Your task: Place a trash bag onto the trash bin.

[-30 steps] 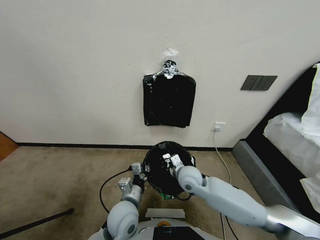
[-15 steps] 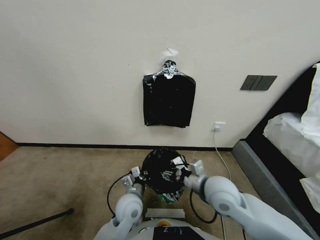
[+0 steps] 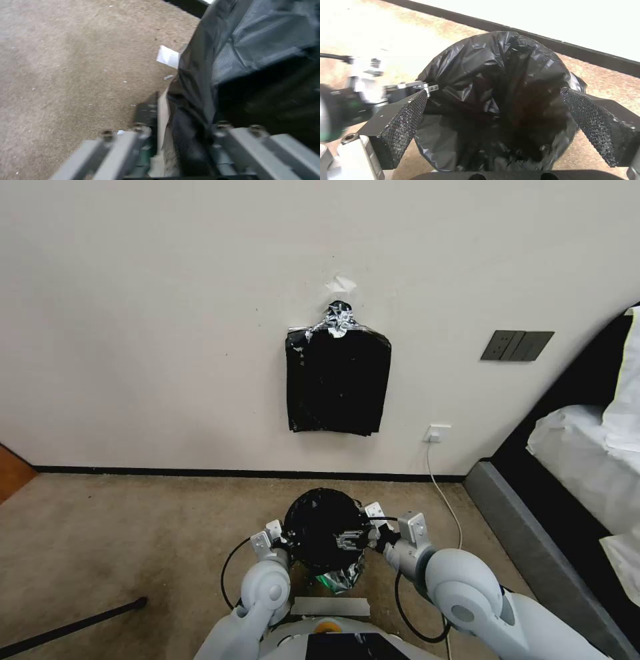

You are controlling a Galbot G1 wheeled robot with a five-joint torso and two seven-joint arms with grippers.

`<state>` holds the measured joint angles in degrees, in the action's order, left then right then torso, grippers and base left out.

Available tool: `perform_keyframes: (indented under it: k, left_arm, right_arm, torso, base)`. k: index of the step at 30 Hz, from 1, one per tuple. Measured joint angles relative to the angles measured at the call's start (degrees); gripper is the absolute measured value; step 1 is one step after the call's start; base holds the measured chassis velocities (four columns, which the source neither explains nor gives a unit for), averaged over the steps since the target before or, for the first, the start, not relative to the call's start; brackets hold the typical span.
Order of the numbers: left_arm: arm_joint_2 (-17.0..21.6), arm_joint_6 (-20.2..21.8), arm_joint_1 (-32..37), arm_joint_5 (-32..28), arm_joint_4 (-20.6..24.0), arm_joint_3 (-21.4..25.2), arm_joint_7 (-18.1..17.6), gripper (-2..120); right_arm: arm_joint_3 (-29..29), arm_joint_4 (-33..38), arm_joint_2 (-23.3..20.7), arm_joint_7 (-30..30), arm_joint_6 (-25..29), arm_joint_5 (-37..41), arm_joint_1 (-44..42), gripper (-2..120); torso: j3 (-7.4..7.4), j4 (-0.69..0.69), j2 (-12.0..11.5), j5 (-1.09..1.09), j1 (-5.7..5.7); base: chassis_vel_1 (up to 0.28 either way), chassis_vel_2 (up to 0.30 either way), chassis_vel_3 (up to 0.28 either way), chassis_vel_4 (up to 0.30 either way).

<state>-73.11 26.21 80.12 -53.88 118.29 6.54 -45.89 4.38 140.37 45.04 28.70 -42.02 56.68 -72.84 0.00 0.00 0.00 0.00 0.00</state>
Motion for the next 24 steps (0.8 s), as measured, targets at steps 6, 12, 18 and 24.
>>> perform_keyframes:
  k: [6, 12, 18, 24]
  left_arm:
    - [2.2, -2.5, 2.0, 10.4, 2.0, 0.0, 5.7, 54]
    - [2.9, -14.0, 4.7, 26.1, 4.0, 1.0, 13.7, 77]
    - [2.3, -27.0, 12.1, 45.0, 3.3, 7.6, 23.2, 93]
    - [-2.0, -43.6, 25.9, 55.0, 1.5, 19.4, 30.2, 100]
  right_arm:
    - [2.0, -1.9, 3.4, -2.0, 3.5, -8.4, -4.9, 100]
    - [6.0, -9.7, 10.6, -10.1, 17.8, -32.3, -12.8, 100]
    - [12.7, -17.8, 19.7, -14.8, 33.5, -46.8, -19.7, 100]
    - [23.4, -21.1, 32.5, -18.1, 52.5, -51.9, -29.1, 100]
  torso:
    - [0.00, 0.00, 0.0, 0.01, 0.00]
    - [0.00, -0.02, 0.0, 0.00, 0.00]
    - [0.00, 0.00, 0.0, -0.01, 0.00]
    - [-0.01, -0.01, 0.0, -0.02, 0.00]
  base:
    - [0.000, 0.000, 0.000, 0.000]
    - [0.000, 0.000, 0.000, 0.000]
    - [0.000, 0.000, 0.000, 0.000]
    - [0.000, 0.000, 0.000, 0.000]
